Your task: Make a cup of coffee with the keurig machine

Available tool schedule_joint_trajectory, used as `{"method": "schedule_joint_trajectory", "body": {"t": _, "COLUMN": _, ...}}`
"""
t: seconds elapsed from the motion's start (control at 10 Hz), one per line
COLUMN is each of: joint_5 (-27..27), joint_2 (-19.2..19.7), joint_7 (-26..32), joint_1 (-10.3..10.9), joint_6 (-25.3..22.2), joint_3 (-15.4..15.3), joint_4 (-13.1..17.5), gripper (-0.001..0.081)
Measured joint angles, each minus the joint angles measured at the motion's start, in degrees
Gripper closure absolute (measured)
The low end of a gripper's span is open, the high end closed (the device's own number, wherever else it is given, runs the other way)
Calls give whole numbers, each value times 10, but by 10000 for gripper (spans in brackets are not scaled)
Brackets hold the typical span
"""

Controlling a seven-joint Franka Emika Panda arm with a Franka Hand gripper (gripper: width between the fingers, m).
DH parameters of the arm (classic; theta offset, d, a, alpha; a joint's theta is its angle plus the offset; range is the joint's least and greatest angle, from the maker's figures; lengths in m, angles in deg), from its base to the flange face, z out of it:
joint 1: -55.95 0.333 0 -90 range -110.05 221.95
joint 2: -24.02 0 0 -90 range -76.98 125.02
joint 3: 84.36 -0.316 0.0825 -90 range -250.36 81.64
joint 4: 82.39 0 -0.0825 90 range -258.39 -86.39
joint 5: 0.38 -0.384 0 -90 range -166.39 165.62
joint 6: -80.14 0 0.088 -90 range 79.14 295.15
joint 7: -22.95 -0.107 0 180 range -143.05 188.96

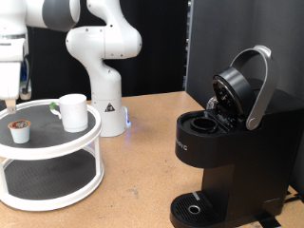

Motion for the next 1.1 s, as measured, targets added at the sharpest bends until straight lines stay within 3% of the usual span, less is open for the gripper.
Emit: {"method": "schedule_joint_trajectory", "body": {"t": 1.1, "joint_5": 3, "joint_2": 49, "joint_7": -3, "joint_1": -4, "joint_6": 125, "joint_3": 14, "joint_4": -63, "gripper": -2}}
